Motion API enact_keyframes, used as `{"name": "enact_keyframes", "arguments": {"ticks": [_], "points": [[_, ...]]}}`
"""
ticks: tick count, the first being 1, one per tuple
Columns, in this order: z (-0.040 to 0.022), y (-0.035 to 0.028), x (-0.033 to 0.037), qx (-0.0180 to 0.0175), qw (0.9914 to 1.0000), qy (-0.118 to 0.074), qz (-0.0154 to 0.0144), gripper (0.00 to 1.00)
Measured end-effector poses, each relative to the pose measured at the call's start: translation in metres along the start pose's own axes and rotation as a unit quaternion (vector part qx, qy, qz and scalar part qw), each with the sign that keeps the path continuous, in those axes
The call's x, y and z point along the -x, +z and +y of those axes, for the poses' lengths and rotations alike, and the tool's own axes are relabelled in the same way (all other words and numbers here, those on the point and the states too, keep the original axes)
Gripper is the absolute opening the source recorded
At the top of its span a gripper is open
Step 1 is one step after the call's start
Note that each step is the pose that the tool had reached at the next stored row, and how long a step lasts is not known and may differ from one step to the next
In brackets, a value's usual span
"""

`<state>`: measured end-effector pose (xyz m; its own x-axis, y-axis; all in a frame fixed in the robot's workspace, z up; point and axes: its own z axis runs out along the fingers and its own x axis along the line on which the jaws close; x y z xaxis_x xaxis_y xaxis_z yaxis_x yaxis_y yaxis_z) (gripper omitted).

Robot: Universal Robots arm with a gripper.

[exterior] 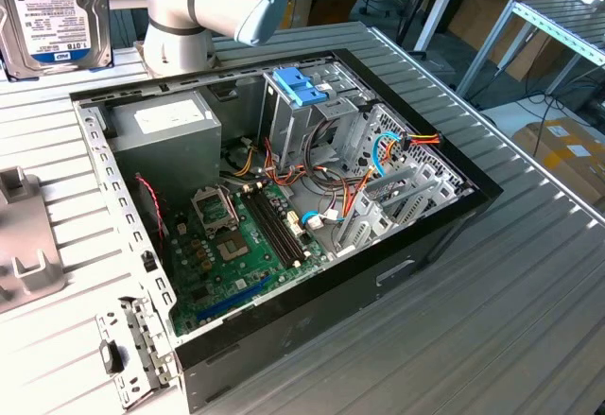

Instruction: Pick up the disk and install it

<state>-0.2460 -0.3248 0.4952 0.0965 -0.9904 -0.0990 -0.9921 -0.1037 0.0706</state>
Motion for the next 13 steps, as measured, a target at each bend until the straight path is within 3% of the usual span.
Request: {"name": "enact_keyframes", "arguments": {"ticks": [13], "points": [[-0.0067, 0.0, -0.0007, 0.0, 1.0, 0.0, 0.0001, 0.37]]}}
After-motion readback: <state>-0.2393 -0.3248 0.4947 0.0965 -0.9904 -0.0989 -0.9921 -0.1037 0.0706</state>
